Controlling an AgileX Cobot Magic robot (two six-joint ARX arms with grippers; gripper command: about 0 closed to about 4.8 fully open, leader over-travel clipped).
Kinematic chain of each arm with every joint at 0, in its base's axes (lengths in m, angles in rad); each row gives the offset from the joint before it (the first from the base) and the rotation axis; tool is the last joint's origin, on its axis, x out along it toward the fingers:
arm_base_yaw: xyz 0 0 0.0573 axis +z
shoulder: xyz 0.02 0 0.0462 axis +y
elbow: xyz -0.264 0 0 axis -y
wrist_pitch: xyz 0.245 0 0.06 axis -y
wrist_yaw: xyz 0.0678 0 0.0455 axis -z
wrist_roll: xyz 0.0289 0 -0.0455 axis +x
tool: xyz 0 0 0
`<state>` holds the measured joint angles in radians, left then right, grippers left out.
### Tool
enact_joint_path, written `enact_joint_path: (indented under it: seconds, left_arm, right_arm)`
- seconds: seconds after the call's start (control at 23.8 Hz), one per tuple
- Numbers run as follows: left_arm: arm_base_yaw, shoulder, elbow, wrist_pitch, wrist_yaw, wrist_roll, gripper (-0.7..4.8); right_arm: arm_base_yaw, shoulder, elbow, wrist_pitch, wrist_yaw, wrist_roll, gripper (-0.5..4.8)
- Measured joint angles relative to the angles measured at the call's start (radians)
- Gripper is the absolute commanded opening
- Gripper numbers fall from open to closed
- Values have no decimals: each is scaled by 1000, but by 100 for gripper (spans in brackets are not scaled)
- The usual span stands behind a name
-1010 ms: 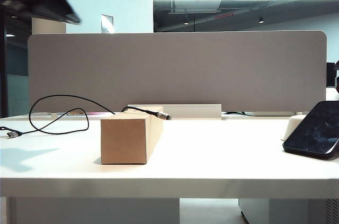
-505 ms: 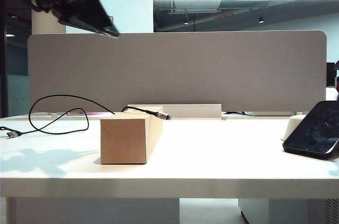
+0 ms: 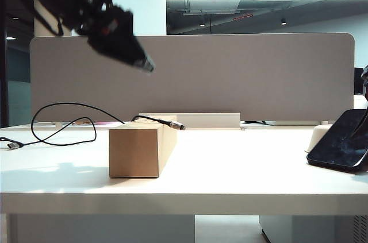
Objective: Pick up the charging cable and the phone, plug the charging cable into the charging port on the phone, and finally place them back on the table.
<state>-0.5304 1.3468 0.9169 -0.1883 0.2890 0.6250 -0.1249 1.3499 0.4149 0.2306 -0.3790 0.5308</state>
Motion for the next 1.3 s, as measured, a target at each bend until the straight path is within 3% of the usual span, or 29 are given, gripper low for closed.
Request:
enact_joint_path:
  seconds: [0.34, 0.5, 0.76, 0.84, 1.01, 1.3]
  left_arm:
    - [-7, 17, 0, -34, -5, 11, 187]
    - [-8, 17, 0, -34, -13, 11, 187]
    - [-12, 17, 0, -34, -29, 15, 187]
    - [-12, 17, 0, -34, -36, 15, 187]
    - [-12, 17, 0, -35, -40, 15, 187]
    - [-16, 21, 8, -48, -42, 68, 187]
  right_arm:
    - [0, 170, 8, 226, -12, 16, 335]
    - [0, 245, 14, 343, -23, 74, 309]
    - [0, 327, 19, 491, -78, 117, 155]
    - [-3, 328, 20, 498, -108, 134, 82]
    - [-2, 331, 21, 521, -163, 163, -6]
    - [3, 330, 11, 554, -316, 178, -6]
